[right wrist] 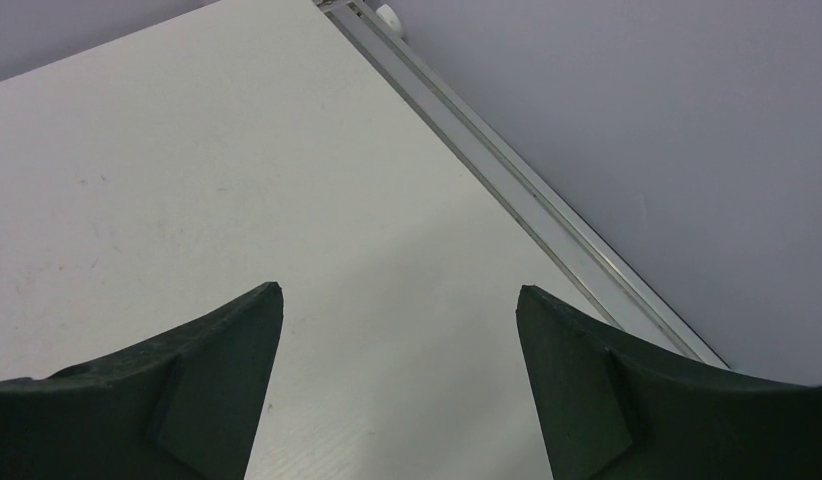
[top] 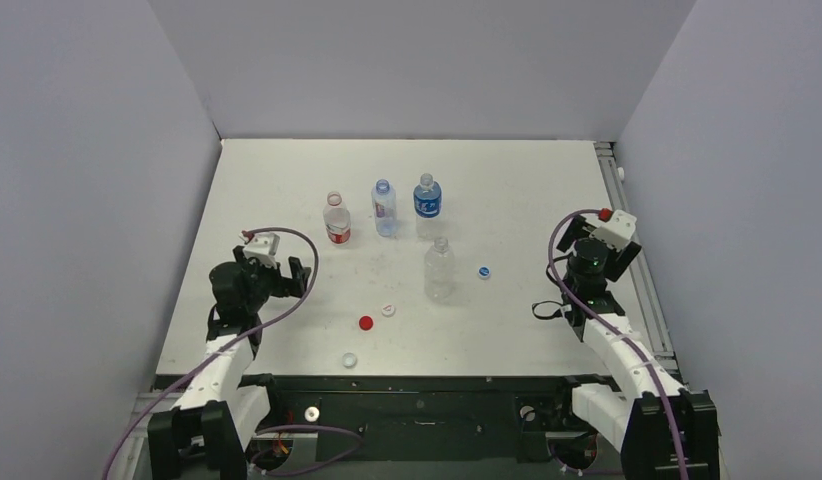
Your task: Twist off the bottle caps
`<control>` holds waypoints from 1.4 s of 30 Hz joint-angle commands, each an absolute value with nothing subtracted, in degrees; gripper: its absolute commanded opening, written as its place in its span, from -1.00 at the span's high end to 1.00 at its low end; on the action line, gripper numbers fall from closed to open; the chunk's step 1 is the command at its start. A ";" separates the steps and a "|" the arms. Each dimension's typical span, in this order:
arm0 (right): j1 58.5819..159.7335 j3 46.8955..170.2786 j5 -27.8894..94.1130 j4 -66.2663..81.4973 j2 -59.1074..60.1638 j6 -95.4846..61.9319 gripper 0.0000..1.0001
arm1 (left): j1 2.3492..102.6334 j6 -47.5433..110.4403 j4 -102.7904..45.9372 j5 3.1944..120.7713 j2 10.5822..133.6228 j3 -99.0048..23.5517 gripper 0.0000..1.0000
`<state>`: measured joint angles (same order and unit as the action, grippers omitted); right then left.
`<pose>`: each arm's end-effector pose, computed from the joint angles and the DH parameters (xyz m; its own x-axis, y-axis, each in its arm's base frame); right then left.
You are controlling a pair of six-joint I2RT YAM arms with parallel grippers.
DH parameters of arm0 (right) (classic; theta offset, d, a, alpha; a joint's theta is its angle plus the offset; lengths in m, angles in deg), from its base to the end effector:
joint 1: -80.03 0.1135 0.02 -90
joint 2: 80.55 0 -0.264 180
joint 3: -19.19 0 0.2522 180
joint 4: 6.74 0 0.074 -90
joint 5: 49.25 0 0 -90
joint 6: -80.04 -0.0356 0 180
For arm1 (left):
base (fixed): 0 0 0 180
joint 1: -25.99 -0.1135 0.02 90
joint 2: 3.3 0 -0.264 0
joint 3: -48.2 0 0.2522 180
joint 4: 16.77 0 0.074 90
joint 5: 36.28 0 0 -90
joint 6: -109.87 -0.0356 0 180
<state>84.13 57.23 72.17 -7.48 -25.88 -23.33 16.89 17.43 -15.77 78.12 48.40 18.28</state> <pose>0.2102 -0.0035 0.2281 -0.1642 0.1861 -0.9687 0.4903 0.8675 0.0835 0.1900 0.0155 0.1893 -0.3399 -0.0152 -0.9403 0.2520 0.9618 -0.1066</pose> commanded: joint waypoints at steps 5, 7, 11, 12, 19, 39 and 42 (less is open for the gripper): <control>83.48 55.45 69.37 -27.20 -13.20 -21.57 -0.64 | 16.51 16.07 10.69 79.09 58.38 23.35 -0.93; 83.33 54.62 69.41 -31.99 -11.29 -21.64 -0.64 | 16.53 17.16 13.94 78.66 61.87 23.02 -0.93; 82.07 52.24 68.86 -38.65 -9.44 -21.90 -0.65 | 16.53 20.38 23.87 77.12 66.63 23.81 -0.93; 81.84 51.49 68.79 -39.72 -9.05 -22.53 -0.65 | 16.56 21.09 26.36 77.10 67.34 23.70 -0.93; 84.14 47.52 71.40 -52.53 -3.45 -20.82 -0.55 | 19.38 24.17 43.98 70.78 78.90 26.83 -0.93; 84.16 46.40 72.39 -54.38 -2.34 -20.60 -0.69 | 23.79 22.33 35.02 62.87 80.92 20.99 -0.93; 84.12 46.40 72.35 -54.34 -2.36 -20.59 -0.70 | 23.90 22.15 34.30 62.59 81.17 20.55 -0.93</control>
